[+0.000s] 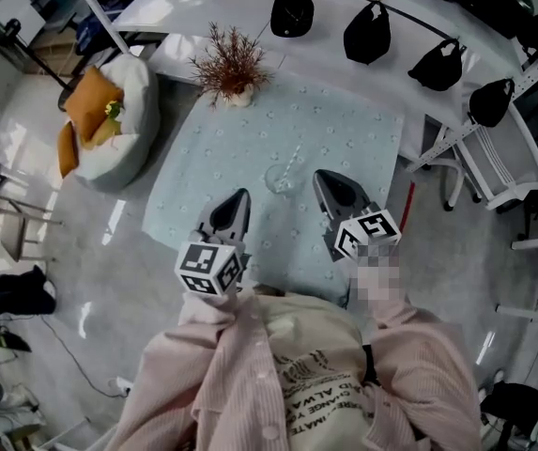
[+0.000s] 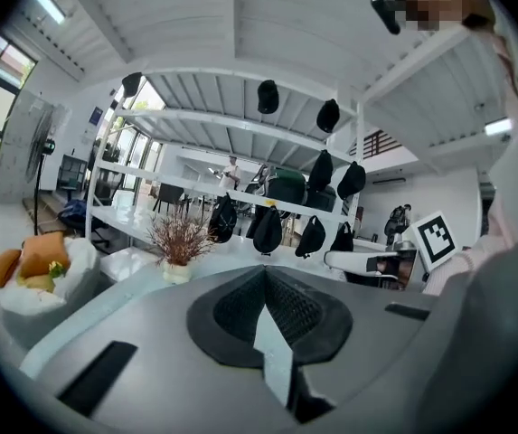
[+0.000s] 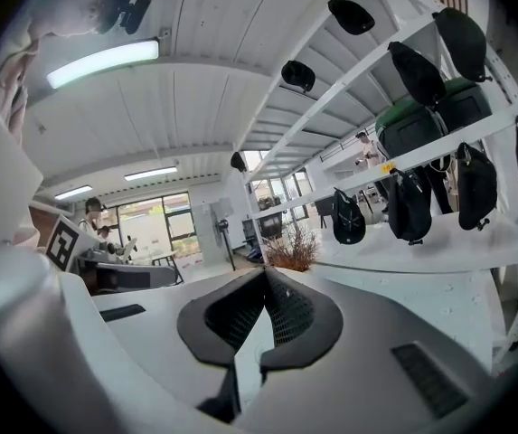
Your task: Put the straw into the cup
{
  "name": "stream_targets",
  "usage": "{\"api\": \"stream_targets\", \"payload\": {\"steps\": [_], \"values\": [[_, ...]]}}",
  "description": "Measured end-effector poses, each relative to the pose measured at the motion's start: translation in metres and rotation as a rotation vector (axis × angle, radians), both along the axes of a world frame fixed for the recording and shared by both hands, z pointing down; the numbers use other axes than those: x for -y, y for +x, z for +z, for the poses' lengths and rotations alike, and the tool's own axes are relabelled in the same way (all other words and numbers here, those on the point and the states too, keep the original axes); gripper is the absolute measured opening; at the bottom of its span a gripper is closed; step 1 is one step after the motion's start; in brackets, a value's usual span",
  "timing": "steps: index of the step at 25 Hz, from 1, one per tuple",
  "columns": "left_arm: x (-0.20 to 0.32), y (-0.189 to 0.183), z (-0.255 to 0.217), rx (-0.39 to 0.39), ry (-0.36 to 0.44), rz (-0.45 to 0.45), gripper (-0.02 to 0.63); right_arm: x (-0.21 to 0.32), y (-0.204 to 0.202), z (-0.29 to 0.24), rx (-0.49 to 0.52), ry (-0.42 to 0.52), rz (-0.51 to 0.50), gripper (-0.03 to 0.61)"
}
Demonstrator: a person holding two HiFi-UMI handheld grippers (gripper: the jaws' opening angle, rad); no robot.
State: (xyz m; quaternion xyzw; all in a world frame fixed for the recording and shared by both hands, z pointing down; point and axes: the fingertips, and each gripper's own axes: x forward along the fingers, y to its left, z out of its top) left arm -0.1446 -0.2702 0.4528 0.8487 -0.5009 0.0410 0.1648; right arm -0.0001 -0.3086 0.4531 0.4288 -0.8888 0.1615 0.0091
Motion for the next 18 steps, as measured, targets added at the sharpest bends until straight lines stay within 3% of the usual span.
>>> {"api": "stream_targets", "payload": {"steps": [3, 18], "values": [[0.0, 0.0, -0.013, 0.047, 0.05, 0.005, 0.0, -0.005, 0.001, -0.013, 0.005, 0.035, -0.003, 0.0], [-0.014, -0.019, -0.056, 0.054, 0.158, -0.066, 0.0, -0.022, 0.015, -0.063, 0.054, 0.155, -0.01, 0.0]]}}
